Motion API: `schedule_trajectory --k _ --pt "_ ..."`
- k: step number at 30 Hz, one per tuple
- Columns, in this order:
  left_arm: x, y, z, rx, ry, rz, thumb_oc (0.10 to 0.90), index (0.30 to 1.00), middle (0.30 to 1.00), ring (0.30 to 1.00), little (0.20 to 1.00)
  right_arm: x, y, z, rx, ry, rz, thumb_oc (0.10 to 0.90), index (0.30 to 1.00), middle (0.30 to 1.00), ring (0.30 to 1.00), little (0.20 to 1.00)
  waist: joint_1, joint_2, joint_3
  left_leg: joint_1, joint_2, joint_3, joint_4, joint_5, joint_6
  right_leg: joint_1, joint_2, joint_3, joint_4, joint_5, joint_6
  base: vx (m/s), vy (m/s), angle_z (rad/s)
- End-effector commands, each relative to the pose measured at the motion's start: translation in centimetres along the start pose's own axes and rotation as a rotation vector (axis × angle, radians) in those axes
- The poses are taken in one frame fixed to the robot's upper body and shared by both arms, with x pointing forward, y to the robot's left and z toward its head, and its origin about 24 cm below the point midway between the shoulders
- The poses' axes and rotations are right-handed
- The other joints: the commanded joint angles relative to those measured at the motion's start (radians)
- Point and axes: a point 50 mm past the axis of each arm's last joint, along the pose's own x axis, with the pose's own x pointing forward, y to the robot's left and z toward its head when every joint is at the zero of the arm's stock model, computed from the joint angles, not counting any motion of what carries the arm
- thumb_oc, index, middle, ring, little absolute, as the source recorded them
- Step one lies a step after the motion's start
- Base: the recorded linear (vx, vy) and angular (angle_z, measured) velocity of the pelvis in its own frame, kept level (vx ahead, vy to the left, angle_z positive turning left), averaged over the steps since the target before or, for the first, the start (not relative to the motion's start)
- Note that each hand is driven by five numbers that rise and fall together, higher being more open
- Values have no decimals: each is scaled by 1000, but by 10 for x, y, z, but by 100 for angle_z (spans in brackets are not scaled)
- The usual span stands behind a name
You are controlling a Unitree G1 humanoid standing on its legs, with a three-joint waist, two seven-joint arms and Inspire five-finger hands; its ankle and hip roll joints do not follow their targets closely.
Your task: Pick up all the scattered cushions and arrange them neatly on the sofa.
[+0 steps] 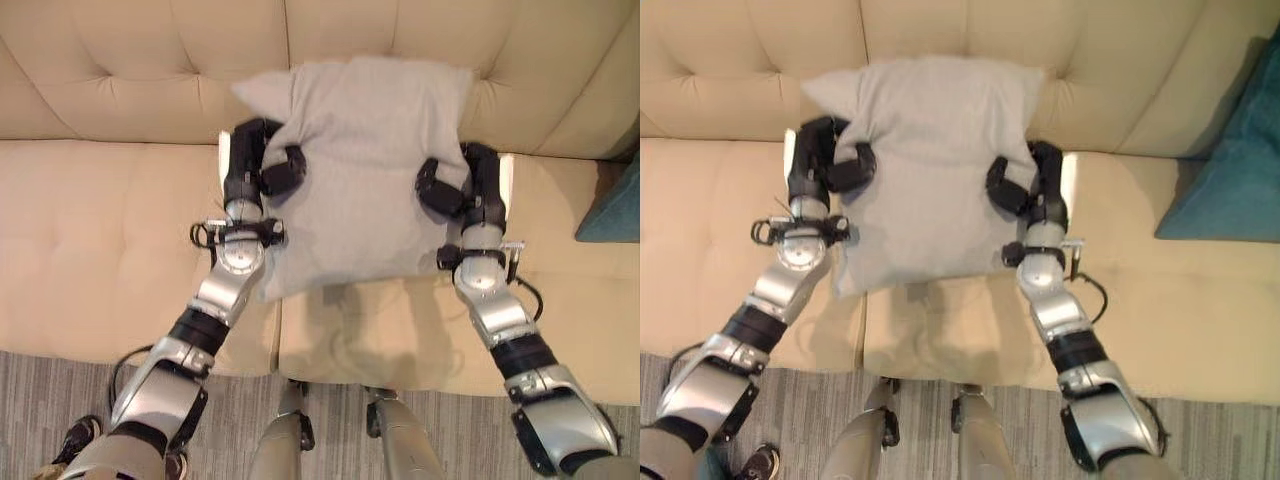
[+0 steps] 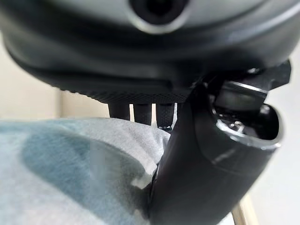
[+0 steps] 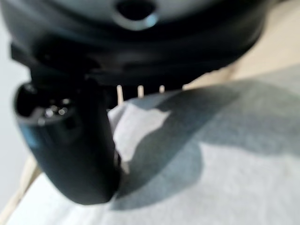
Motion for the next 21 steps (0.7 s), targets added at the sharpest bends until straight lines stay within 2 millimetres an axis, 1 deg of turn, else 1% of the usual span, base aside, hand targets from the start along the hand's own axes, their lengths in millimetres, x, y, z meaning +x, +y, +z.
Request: schedule_trajectory --k 1,2,3,6,7,9,10,11,12,14,15,17,18,19,20,21 --pt "13 -41 101 15 -466 -125 400 300 300 300 300 19 13 108 132 -453 -55 400 300 300 300 300 -5 -55 -76 38 -36 -13 1 -122 -35 -5 -56 20 -23 -6 120 51 17 4" --pt "18 -40 119 50 -535 -79 400 300 300 300 300 25 7 124 110 -521 -132 400 300 300 300 300 -3 -61 -80 16 -37 -17 1 -126 -36 -16 -52 23 -50 4 127 79 20 5" --pt "20 -39 127 55 -563 -52 400 300 300 300 300 26 5 131 94 -554 -163 400 300 300 300 300 -2 -64 -82 2 -39 -18 1 -124 -36 -24 -51 24 -61 12 130 75 10 3" --pt "23 -39 138 46 -599 -28 400 300 300 300 300 29 3 142 63 -600 -202 400 300 300 300 300 -3 -69 -88 -21 -42 -25 1 -120 -35 -40 -49 28 -74 22 134 10 2 0" --pt "29 -42 147 65 -610 -14 400 300 300 300 300 34 3 148 24 -618 -231 400 300 300 300 300 -6 -69 -95 -45 -45 -27 1 -116 -35 -60 -47 31 -85 32 136 31 6 4" --pt "32 -43 149 90 -610 -16 400 300 300 300 300 37 4 151 2 -626 -233 400 300 300 300 300 -6 -69 -97 -55 -46 -28 1 -114 -35 -68 -47 32 -89 37 137 14 11 11" --pt "38 -43 155 128 -602 -14 770 855 855 855 855 42 5 153 -38 -621 -241 400 300 300 300 300 -9 -69 -98 -72 -47 -31 1 -104 -36 -83 -47 32 -92 45 136 30 10 16" --pt "48 -45 163 200 -591 -10 800 900 900 900 900 51 10 150 -112 -587 -206 500 451 451 451 451 -11 -69 -100 -82 -47 -33 1 -102 -39 -91 -44 30 -95 48 138 6 2 12" --pt "49 -45 165 198 -594 -9 800 900 900 900 900 52 9 152 -111 -590 -208 800 900 900 900 900 -11 -68 -97 -83 -47 -34 1 -102 -39 -92 -44 30 -95 48 138 17 3 -10" --pt "58 -44 172 287 -574 -26 800 900 900 900 900 62 11 150 -166 -538 -154 800 900 900 900 900 -16 -67 -95 -99 -50 -38 1 -95 -42 -103 -44 23 -98 55 141 6 -15 -18" --pt "59 -43 175 287 -578 -42 800 900 900 900 900 69 12 145 -197 -484 -101 800 900 900 900 900 -14 -65 -92 -108 -53 -39 1 -90 -48 -107 -44 18 -102 58 143 11 -23 -6" --pt "58 -42 175 271 -577 -63 800 900 900 900 900 73 8 140 -226 -448 -71 800 900 900 900 900 -14 -62 -93 -113 -55 -42 1 -87 -53 -108 -44 12 -104 59 144 24 -12 8" --pt "57 -40 171 266 -573 -78 800 900 900 900 900 73 7 138 -247 -447 -54 800 900 900 900 900 -12 -61 -93 -114 -57 -44 1 -89 -54 -108 -44 11 -105 59 145 29 -10 28" --pt "55 -36 159 240 -543 -92 800 900 900 900 900 72 3 132 -260 -434 -42 800 900 900 900 900 -10 -61 -97 -121 -60 -46 1 -84 -56 -113 -45 8 -108 64 145 23 -10 26" --pt "54 -34 152 229 -520 -95 800 900 900 900 900 73 1 126 -273 -417 -35 800 900 900 900 900 -10 -61 -99 -123 -60 -47 1 -84 -57 -114 -46 5 -109 65 145 0 0 0" --pt "54 -34 151 228 -518 -96 800 900 900 900 900 72 1 126 -274 -415 -33 800 900 900 900 900 -9 -60 -101 -120 -59 -47 1 -89 -57 -111 -44 5 -108 60 146 27 -18 -4"
